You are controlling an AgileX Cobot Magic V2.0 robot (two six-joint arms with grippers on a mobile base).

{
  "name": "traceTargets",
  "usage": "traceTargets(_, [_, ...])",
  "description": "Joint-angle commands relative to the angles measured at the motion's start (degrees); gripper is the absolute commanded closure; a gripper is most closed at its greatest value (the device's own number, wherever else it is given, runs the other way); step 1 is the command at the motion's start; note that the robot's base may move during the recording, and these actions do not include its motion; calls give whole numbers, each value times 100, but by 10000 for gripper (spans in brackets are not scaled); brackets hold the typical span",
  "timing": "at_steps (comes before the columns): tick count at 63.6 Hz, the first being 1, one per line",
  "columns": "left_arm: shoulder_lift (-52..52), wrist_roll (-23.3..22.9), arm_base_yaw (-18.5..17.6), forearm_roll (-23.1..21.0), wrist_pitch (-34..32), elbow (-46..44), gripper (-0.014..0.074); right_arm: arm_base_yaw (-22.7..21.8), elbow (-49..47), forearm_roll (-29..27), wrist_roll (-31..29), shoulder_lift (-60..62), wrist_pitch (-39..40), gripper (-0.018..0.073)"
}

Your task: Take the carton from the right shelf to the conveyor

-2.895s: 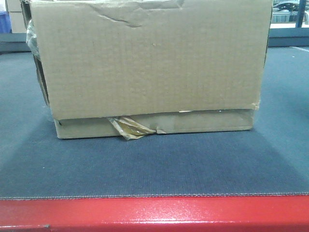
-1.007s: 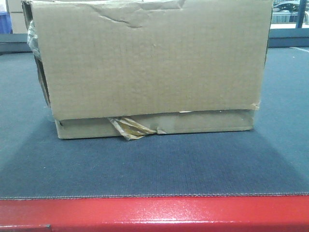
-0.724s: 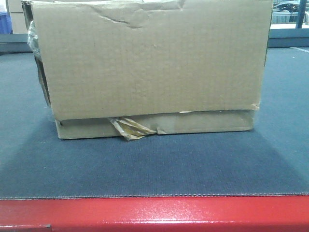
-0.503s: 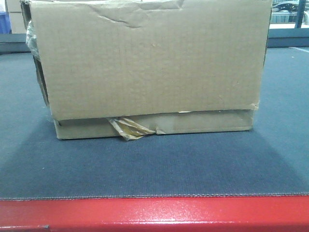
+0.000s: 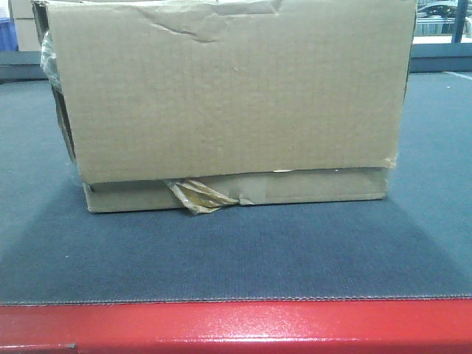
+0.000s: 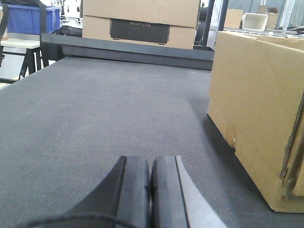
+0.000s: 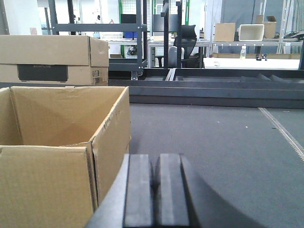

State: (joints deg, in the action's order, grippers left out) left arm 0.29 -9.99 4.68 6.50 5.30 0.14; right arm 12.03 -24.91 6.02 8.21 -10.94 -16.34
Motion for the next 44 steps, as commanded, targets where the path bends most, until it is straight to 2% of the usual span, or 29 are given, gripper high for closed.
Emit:
traceTargets(1, [-29, 43, 28, -41, -123, -14, 583, -36, 3, 37, -12, 40, 141, 629])
traceTargets(27, [-29, 43, 28, -41, -123, -14, 583, -36, 3, 47, -12, 40, 242, 629])
traceTargets(33, [-29, 43, 28, -41, -123, -14, 583, -172, 54, -4, -12, 40, 172, 629])
traceTargets(44, [-29, 43, 28, -41, -123, -14, 583, -712, 490, -734, -871, 100, 679, 629])
